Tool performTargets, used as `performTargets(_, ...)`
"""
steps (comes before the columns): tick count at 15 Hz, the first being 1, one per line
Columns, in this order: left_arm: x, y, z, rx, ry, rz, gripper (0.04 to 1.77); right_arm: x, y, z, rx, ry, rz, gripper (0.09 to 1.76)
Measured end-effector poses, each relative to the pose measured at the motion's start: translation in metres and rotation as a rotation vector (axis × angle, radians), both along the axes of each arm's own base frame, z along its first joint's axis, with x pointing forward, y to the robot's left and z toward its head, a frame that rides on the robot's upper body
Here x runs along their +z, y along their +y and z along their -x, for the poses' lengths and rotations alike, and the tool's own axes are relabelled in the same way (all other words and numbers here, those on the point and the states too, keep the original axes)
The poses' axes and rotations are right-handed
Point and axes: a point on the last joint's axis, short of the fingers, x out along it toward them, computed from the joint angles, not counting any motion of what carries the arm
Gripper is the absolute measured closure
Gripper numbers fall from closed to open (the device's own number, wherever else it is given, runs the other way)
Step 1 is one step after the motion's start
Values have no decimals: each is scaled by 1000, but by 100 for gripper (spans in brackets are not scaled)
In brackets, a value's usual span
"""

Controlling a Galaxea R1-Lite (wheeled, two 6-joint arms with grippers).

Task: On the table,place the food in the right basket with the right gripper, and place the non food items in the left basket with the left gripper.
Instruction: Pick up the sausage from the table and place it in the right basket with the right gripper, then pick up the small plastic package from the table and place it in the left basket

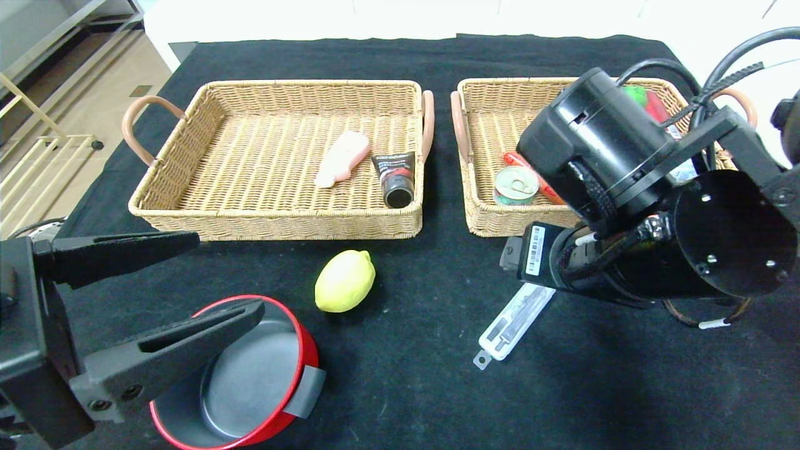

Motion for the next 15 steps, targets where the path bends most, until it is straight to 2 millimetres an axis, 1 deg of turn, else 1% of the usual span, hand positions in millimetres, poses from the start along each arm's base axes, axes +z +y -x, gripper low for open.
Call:
performTargets(1, 0, 0, 0, 1, 0, 0, 9, -6, 2, -1, -7, 40, -10, 15)
performTargets(4, 0, 0, 0, 0, -1, 1, 9, -21, 9, -10, -27, 88, -1, 15)
performTargets(6, 0, 0, 0, 0, -2, 1, 9, -27, 12, -14, -28, 121, -19, 15)
performTargets(10, 0, 0, 0, 0, -1, 1, 9, -35, 14, -20, -42, 157, -38, 15)
performTargets(15, -2, 0, 0, 0, 4, -3, 9, -38, 14, -24, -30, 191, -64, 15)
